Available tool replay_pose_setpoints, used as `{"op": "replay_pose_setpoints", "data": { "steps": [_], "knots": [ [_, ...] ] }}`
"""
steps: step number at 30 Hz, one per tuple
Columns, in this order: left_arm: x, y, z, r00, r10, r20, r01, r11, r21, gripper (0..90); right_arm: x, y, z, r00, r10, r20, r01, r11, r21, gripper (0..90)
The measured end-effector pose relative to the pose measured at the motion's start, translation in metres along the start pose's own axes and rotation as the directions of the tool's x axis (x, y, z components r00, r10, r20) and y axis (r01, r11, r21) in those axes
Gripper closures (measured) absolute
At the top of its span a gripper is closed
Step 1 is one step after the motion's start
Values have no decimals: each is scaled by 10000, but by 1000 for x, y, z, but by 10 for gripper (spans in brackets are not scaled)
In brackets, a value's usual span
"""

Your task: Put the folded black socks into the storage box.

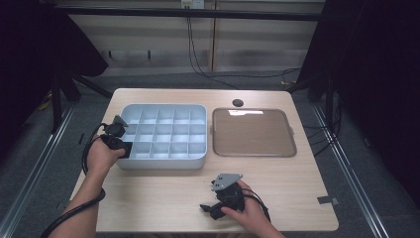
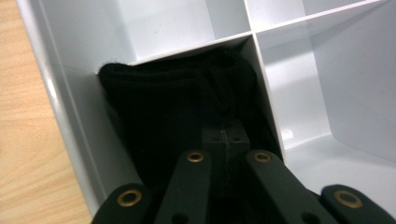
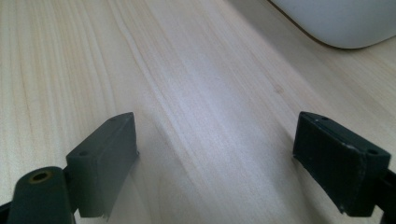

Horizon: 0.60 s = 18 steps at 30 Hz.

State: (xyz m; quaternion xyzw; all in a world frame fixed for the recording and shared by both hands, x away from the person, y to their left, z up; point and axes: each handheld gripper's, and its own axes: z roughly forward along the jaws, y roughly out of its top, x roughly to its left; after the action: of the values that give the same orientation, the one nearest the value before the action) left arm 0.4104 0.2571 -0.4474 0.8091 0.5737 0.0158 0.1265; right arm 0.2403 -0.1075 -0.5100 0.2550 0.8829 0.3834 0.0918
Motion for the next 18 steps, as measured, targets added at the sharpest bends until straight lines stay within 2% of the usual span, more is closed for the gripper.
{"op": "replay_pose_setpoints", "data": {
  "steps": [3, 5, 9, 18],
  "knots": [
    [1, 0, 1, 10000, -28, 50, 28, 10000, 7, 900, 0, 0, 0, 10000, -3, 9, 3, 10000, -6, 131],
    [1, 0, 1, 9999, 100, -7, -100, 9999, 57, 900, 0, 0, 0, 10000, -2, 4, 2, 10000, -4, 131],
    [-3, 0, 1, 9998, 93, -175, -92, 9999, 62, 900, 0, 0, 0, 10000, 20, 10, -20, 10000, -4, 131],
    [-3, 0, 1, 9998, 50, -181, -49, 10000, 63, 900, 0, 0, 0, 10000, -17, 56, 17, 10000, -46, 131]
  ]
}}
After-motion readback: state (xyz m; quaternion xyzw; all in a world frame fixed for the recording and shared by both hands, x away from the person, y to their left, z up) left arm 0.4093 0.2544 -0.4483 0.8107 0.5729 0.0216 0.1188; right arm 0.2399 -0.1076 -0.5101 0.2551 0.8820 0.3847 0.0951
